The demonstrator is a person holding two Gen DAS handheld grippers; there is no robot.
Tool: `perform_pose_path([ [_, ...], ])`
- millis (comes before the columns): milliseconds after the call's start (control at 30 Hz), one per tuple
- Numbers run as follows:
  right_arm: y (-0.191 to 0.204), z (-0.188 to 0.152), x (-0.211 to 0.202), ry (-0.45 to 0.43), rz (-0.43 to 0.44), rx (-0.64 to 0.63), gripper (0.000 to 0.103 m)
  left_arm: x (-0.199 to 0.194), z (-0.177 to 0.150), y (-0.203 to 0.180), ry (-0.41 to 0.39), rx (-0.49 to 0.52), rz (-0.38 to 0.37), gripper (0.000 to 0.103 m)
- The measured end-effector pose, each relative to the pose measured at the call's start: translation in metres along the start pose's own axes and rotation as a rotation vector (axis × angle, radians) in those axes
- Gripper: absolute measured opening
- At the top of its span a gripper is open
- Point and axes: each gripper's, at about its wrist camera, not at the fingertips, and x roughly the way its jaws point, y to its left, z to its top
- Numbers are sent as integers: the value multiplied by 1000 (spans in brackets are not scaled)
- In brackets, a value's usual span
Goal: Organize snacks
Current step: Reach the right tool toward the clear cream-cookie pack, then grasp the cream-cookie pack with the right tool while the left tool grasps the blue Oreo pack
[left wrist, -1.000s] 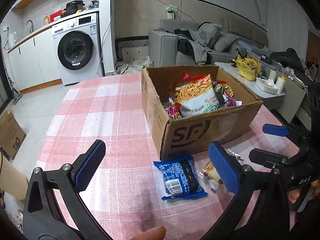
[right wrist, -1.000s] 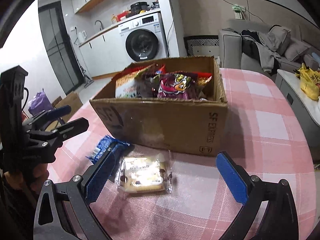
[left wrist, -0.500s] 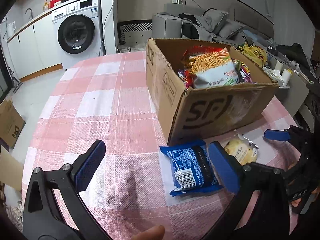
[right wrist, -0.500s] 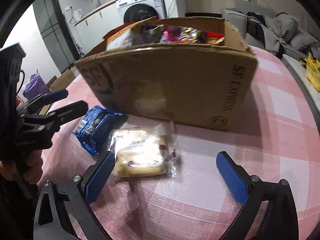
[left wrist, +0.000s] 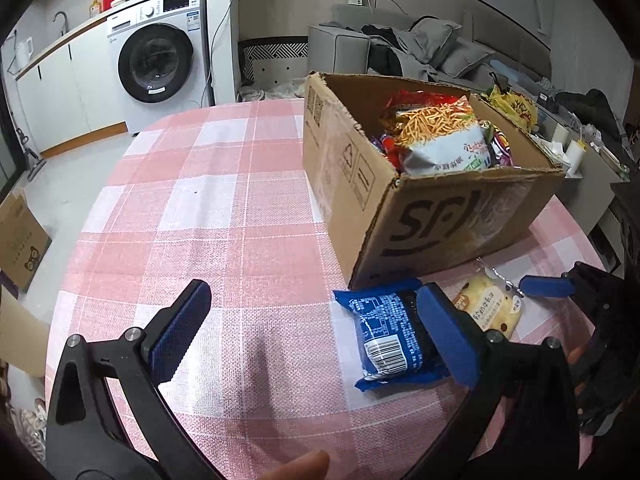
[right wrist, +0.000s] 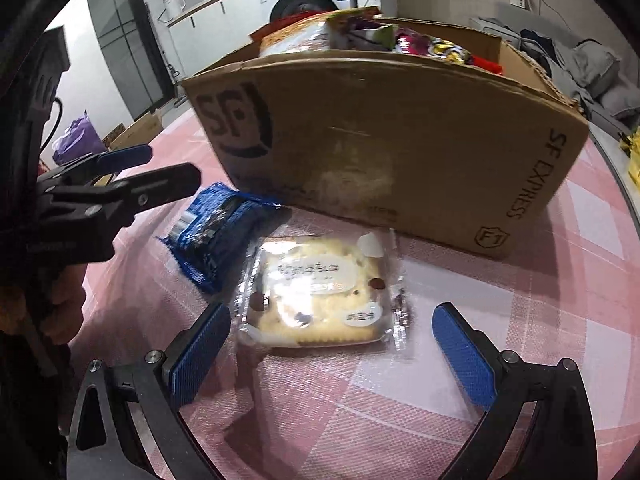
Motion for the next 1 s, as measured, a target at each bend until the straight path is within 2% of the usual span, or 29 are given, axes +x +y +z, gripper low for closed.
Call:
perform_pose_path([
  [400,33,7,23,14,-84,-81,103,5,-2,2,5,3,0,103],
  [1000,16,5,15,-5,-76,-29,102,10,-3,3,11,2,-1,103],
])
